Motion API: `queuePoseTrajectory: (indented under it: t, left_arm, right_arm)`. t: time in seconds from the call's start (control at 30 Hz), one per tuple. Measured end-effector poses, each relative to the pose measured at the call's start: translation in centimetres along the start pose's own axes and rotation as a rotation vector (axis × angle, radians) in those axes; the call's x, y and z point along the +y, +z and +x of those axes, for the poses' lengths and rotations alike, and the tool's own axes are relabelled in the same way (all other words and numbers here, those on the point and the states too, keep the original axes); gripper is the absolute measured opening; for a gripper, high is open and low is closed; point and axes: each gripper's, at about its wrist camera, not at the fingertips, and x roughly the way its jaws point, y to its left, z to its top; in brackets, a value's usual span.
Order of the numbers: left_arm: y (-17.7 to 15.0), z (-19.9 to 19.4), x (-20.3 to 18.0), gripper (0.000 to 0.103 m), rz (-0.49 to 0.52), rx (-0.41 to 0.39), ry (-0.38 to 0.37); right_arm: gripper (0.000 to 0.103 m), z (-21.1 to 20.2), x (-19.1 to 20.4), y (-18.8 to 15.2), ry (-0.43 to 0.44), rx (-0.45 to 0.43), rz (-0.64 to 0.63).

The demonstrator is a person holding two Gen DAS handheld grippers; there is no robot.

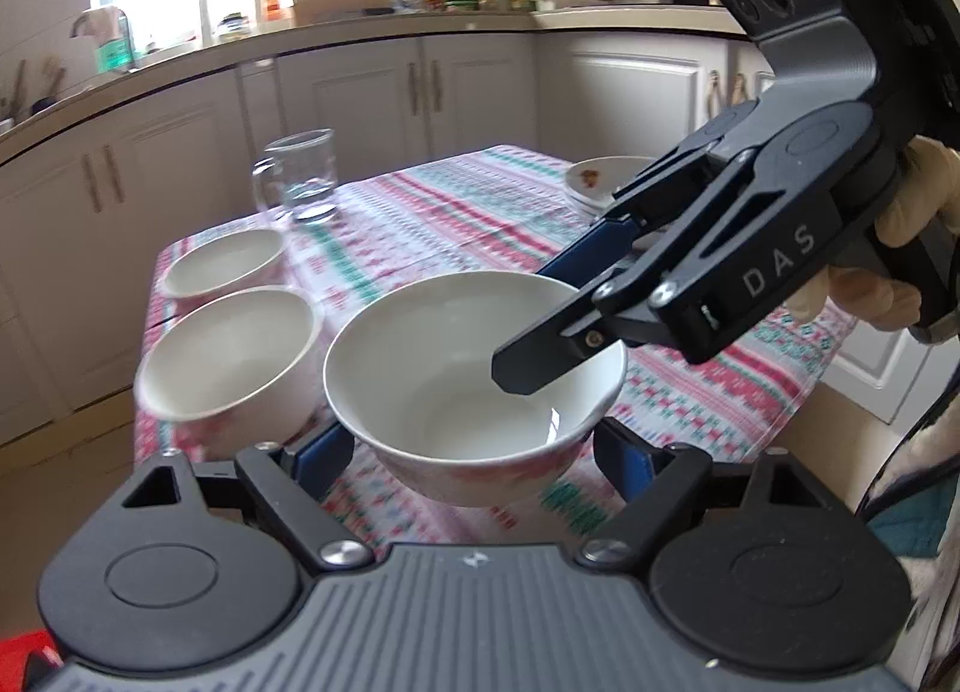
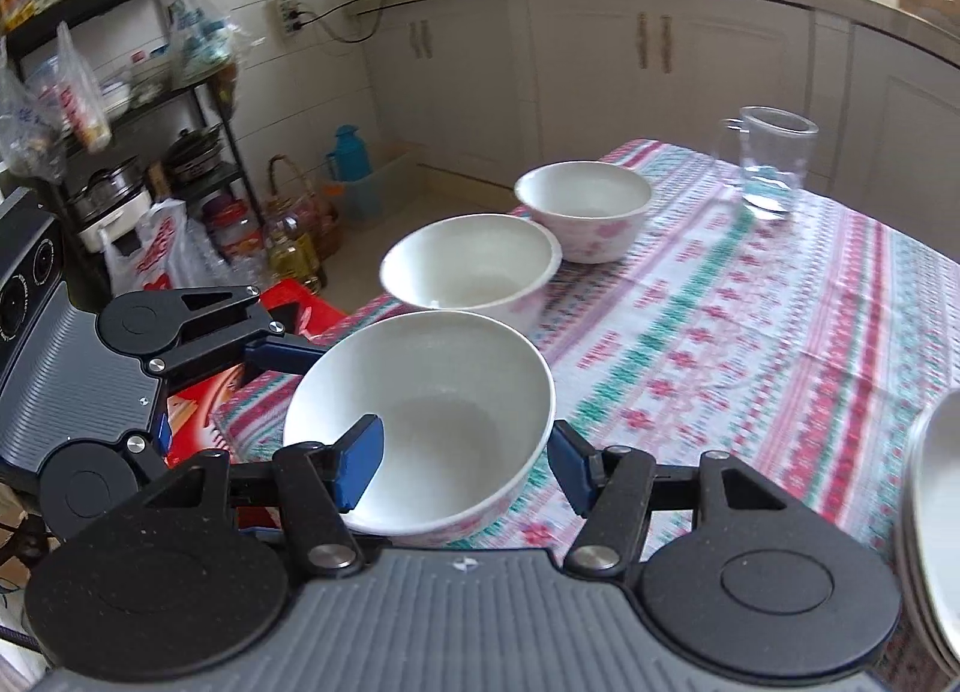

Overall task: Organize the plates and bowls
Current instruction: 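Carry the white bowl with the right gripper beside the plate stack, release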

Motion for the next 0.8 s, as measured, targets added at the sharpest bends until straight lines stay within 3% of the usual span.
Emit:
queuePoseTrajectory:
  t: [0.3, 0.8]
  left_arm:
    - [1.4, 2.7, -1.7, 0.086, 0.037, -0.008, -0.078]
    - [2.5, 5.3, -2.8, 0.087, 0.052, -0.009, -0.115]
  right_arm:
    - [0.067, -2.1, -2.6, -1.6, -0.087, -0.021, 0.063]
    - [0.07, -2.7, -4.8, -2.7, -0.143, -0.031, 0.116]
